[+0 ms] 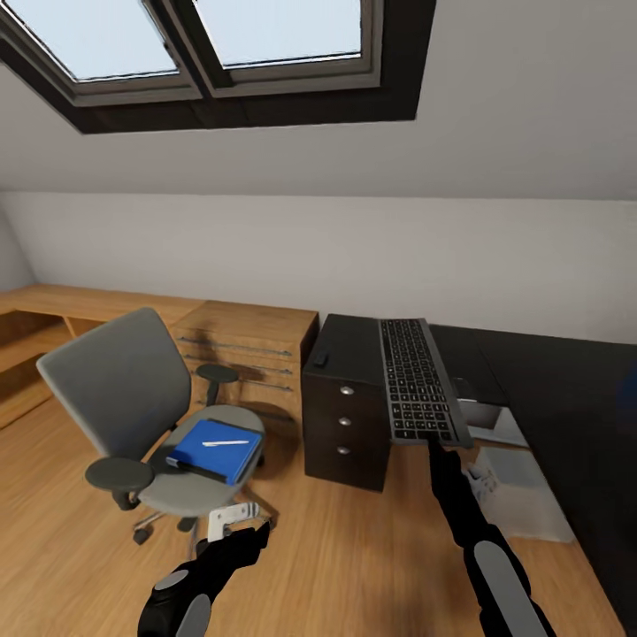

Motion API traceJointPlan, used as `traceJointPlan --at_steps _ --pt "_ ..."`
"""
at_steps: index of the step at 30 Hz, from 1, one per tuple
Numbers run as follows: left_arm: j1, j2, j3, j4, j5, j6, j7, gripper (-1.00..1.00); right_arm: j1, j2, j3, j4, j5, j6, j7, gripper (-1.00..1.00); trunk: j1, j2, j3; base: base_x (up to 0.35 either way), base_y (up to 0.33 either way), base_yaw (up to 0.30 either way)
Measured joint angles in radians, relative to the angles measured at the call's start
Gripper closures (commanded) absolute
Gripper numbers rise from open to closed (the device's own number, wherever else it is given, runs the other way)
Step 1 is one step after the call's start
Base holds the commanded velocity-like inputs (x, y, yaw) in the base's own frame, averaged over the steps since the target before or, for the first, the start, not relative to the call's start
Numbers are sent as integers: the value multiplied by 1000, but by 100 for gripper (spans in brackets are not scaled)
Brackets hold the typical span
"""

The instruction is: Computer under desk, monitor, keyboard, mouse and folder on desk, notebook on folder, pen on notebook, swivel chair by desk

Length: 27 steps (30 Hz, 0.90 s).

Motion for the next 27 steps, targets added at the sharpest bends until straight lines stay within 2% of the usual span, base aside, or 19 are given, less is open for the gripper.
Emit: traceJointPlan --at_steps 7,11,19,27 --pt "0 0 0 0 0 0 0 -100 0 0 -3 0 0 0 -2 100 -27 49 22 -338 -80 -259" --pt "0 0 1 0 1 0 0 -100 0 0 -18 0 0 0 -2 100 -27 49 22 -180 -53 -264" --pt "0 4 5 0 0 -6 -1 -100 0 0 -23 0 0 0 -2 100 -28 49 22 -33 -13 -251" --pt "0 8 9 1 -2 -8 0 -100 0 -1 -24 9 -2 4 -1 100 -27 49 22 -203 -195 -32"
